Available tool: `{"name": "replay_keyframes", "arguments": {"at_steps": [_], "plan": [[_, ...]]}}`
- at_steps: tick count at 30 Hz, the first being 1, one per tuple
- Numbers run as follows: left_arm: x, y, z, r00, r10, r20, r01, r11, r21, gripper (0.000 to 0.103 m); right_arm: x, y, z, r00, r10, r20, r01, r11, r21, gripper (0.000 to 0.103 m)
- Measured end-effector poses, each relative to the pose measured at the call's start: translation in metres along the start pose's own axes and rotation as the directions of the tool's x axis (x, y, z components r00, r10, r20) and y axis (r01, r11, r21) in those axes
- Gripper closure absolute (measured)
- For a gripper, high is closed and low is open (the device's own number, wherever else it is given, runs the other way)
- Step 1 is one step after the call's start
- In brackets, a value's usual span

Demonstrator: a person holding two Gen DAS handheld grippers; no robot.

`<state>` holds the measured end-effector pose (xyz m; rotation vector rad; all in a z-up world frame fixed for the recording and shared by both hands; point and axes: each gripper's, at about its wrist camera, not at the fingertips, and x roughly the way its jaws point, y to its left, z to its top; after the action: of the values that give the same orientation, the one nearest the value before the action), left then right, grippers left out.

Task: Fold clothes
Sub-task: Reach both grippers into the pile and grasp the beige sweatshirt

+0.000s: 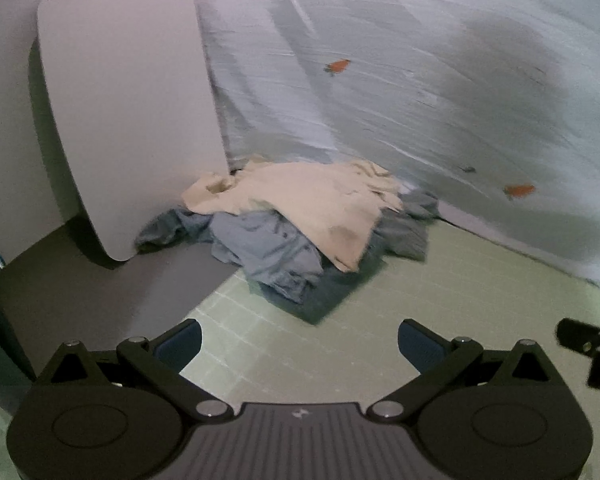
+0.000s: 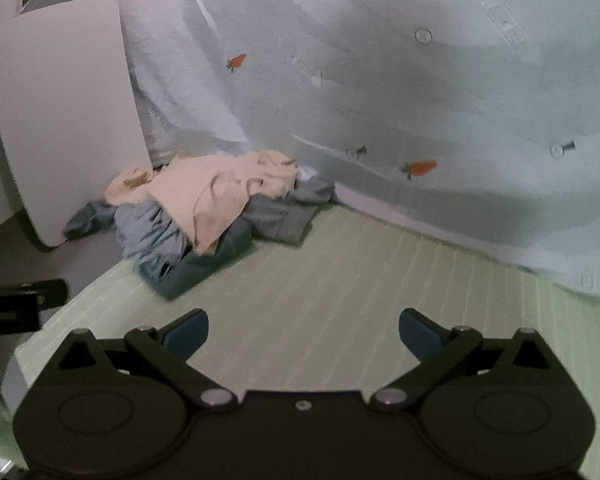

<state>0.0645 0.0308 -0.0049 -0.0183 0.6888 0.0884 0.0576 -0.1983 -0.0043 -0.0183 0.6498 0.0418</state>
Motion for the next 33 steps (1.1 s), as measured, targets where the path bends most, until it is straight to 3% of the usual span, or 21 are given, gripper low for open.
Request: {"name": "replay_keyframes", "arguments": {"at_steps": [8,12,15,19,22,25,27,30,32,33], "plan": [[0.072,0.022,0.049,1.0,-0.001,0.002,0.001,0.997,-0.083,0.001,0.071,0.016,0.062,0.997,0.005,0.071,-0.003,0.999,-0.033,0.005],[0.129,0.025,0.069,0.998,-0.051,-0.041,0.045,0.99,-0.136,0.003,0.131,0.018,0.092,0.997,0.051,0.065,-0.051,0.999,-0.011,0.015],[0.177,0.024,0.078,0.989,-0.117,-0.092,0.098,0.977,-0.191,0.012,0.185,0.015,0.112,0.995,0.09,0.034,-0.091,0.995,0.028,0.026],[0.245,0.016,0.08,0.959,-0.226,-0.172,0.174,0.946,-0.273,0.032,0.28,-0.002,0.134,0.972,0.229,-0.047,-0.217,0.959,0.18,0.05],[0.285,0.008,0.074,0.927,-0.305,-0.217,0.225,0.917,-0.328,0.045,0.337,-0.015,0.137,0.942,0.328,-0.077,-0.283,0.895,0.345,0.062],[0.312,-0.003,0.066,0.902,-0.348,-0.256,0.246,0.9,-0.359,0.061,0.386,-0.026,0.137,0.909,0.408,-0.086,-0.317,0.811,0.492,0.066],[0.322,-0.008,0.061,0.896,-0.353,-0.268,0.245,0.898,-0.366,0.074,0.408,-0.025,0.131,0.902,0.415,-0.117,-0.294,0.791,0.537,0.066],[0.327,-0.011,0.057,0.896,-0.352,-0.272,0.243,0.9,-0.363,0.09,0.422,-0.023,0.124,0.897,0.426,-0.121,-0.294,0.776,0.558,0.092],[0.327,-0.011,0.055,0.899,-0.348,-0.267,0.244,0.903,-0.354,0.102,0.422,-0.021,0.123,0.9,0.422,-0.105,-0.298,0.774,0.559,0.099],[0.325,-0.011,0.055,0.902,-0.342,-0.262,0.243,0.906,-0.347,0.102,0.421,-0.02,0.123,0.904,0.419,-0.092,-0.302,0.774,0.556,0.1]]}}
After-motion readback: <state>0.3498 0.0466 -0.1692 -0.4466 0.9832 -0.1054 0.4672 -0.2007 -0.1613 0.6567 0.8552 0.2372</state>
